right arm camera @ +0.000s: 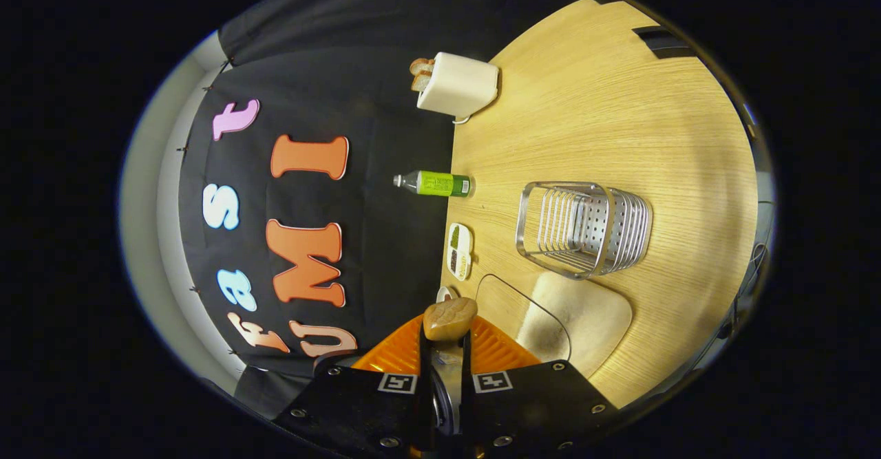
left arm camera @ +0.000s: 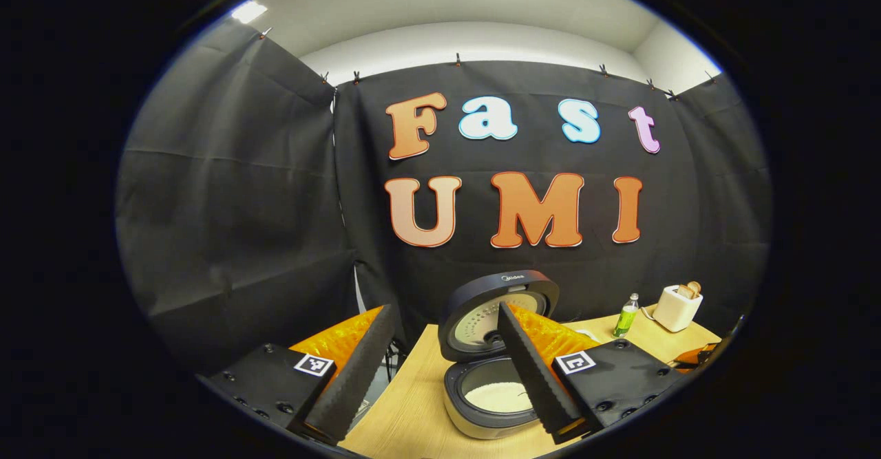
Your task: Close the left gripper, press the button to open the rice cooker; take a wooden spoon from the chopstick holder with the right hand, scoop a spoonful of rice and pour it into the rice cooker, then put the wooden spoon back into the chopstick holder.
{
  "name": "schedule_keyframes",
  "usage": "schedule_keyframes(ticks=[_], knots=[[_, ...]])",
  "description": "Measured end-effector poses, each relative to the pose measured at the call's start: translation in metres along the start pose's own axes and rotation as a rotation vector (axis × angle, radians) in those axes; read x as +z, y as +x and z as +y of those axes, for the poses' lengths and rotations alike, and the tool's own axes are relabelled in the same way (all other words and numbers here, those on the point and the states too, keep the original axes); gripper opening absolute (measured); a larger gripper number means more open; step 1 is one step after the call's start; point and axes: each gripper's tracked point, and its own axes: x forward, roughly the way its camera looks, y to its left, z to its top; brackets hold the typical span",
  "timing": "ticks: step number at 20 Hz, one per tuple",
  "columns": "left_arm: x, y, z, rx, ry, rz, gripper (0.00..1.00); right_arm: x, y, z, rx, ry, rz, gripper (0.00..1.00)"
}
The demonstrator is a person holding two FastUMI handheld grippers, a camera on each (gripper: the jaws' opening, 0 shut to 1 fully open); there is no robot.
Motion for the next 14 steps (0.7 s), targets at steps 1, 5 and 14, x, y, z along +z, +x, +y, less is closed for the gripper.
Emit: schedule_keyframes(ticks=[1,5,14], knots=[[0.0,0.001,-0.004,-0.003,0.001,0.0,1.0,0.004,-0.002,0.006,0.004,0.0,-0.002,0.15],[-0.003,0.003,-0.017,-0.013,-0.022,0.008,1.0,0.021,-0.011,0.034,0.026,-0.001,-0.009,0.15],[-0.004,0.006,-0.023,0.001,-0.039,0.01,1.0,0.028,-0.011,0.114,0.096,-0.001,0.035,0.15]])
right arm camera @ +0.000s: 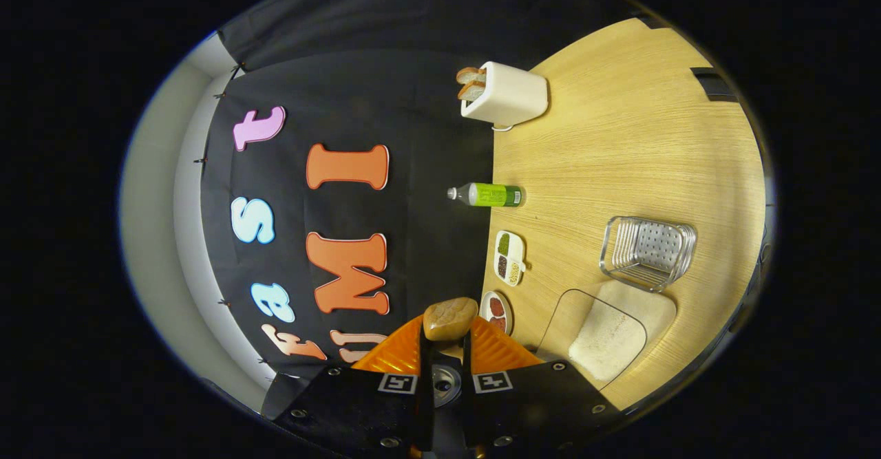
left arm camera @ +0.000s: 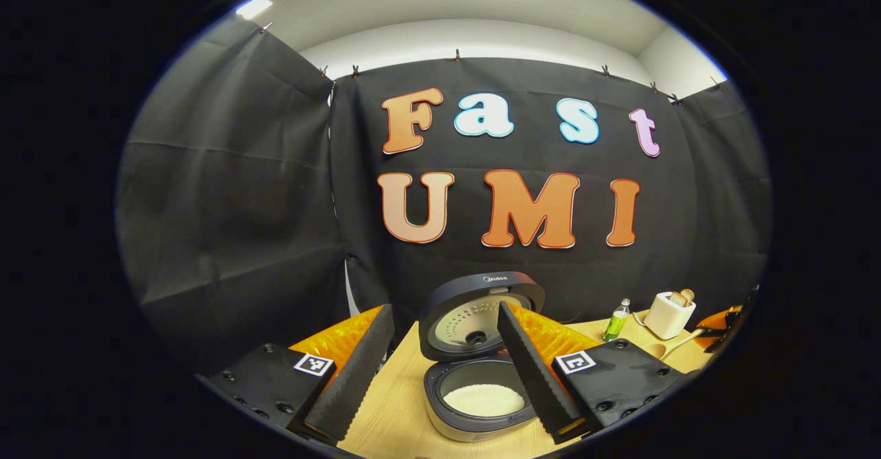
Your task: Close the left gripper, press the button to open the rice cooker; take a wooden spoon from the chopstick holder with the right hand, scoop a spoonful of rice and pour it into the rice cooker, then put the wooden spoon back into the chopstick holder.
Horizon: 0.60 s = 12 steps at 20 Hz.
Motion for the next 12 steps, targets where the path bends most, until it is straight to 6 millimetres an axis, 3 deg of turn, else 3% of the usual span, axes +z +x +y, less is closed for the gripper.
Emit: schedule_keyframes(ticks=[6,12], knots=[[-0.004,-0.003,0.007,0.032,-0.015,0.004,1.0,-0.032,0.027,0.058,0.071,-0.044,0.075,0.16],[0.005,-0.006,0.023,0.08,-0.028,-0.015,0.98,-0.083,0.059,0.1,0.119,-0.084,0.188,0.15]])
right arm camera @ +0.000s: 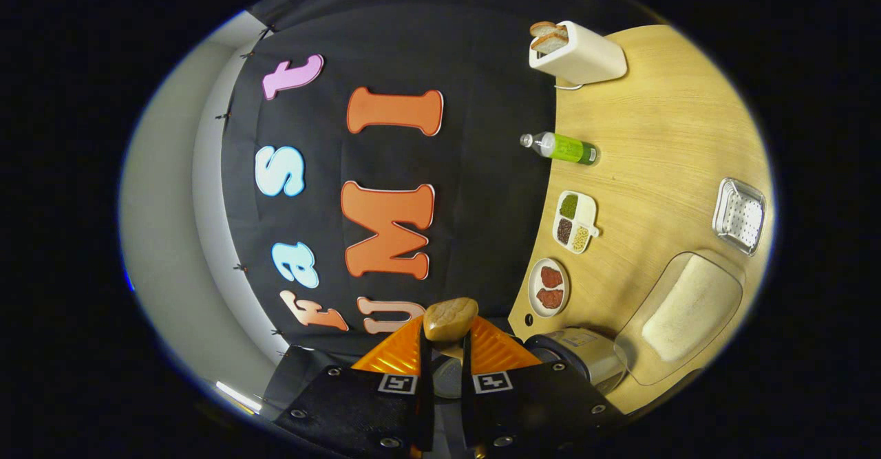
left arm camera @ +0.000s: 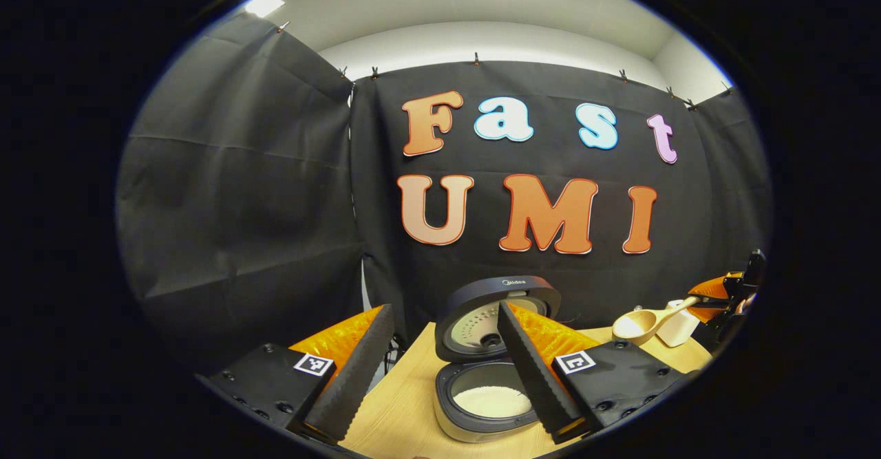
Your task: Close the left gripper, press the button to open the rice cooker; take a wooden spoon from the chopstick holder with the right hand, scoop a spoonful of rice and pour it into the rice cooker, then put the wooden spoon back into the chopstick holder.
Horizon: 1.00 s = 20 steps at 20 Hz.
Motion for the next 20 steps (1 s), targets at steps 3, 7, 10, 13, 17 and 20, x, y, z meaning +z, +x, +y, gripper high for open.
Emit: schedule_keyframes(ticks=[3,7,10,13,17,20], knots=[[0.001,-0.003,0.008,0.019,0.004,0.002,0.97,-0.023,0.017,0.01,0.01,-0.03,0.044,0.15],[0.003,-0.006,0.024,0.052,0.018,0.003,0.97,-0.054,0.033,0.013,0.004,-0.072,0.093,0.15],[0.004,-0.008,0.035,0.071,0.015,0.003,1.0,-0.069,0.043,0.017,0.004,-0.11,0.114,0.15],[0.005,-0.011,0.044,0.084,0.019,0.003,0.98,-0.081,0.047,0.018,0.001,-0.195,0.112,0.15],[0.007,-0.013,0.054,0.092,0.026,-0.002,1.0,-0.091,0.049,0.027,0.018,-0.301,0.101,0.15],[0.005,-0.016,0.059,0.094,0.026,0.003,0.97,-0.096,0.049,0.032,0.029,-0.367,0.089,0.15]])
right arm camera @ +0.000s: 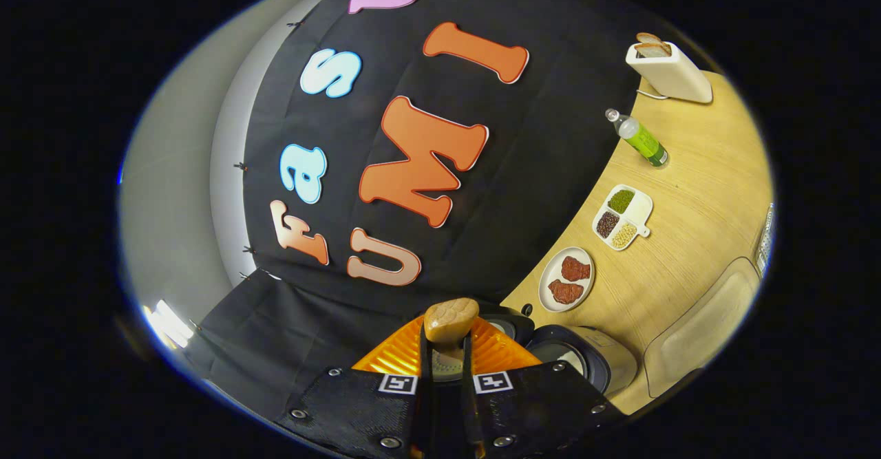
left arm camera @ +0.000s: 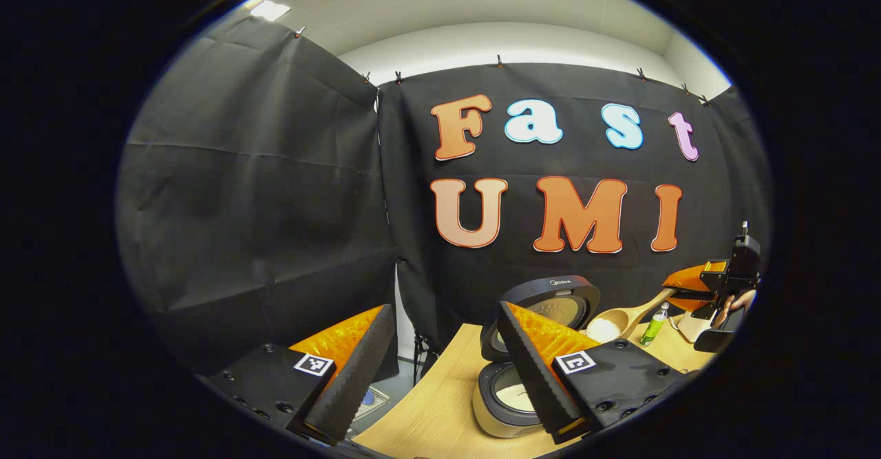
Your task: Close the left gripper, press the button to open the rice cooker; take a wooden spoon from the chopstick holder with the right hand, scoop a spoonful of rice and pour it into the rice cooker, then put the wooden spoon back into the chopstick holder.
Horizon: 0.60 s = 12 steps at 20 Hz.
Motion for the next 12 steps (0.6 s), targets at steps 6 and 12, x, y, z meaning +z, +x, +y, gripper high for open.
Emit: schedule_keyframes(ticks=[6,12], knots=[[-0.001,0.0,0.01,0.003,-0.005,0.002,0.97,-0.009,0.002,0.007,0.001,-0.071,-0.002,0.15],[-0.004,0.001,0.016,0.007,-0.007,0.008,0.97,-0.017,0.003,0.014,0.008,-0.149,-0.004,0.15]])
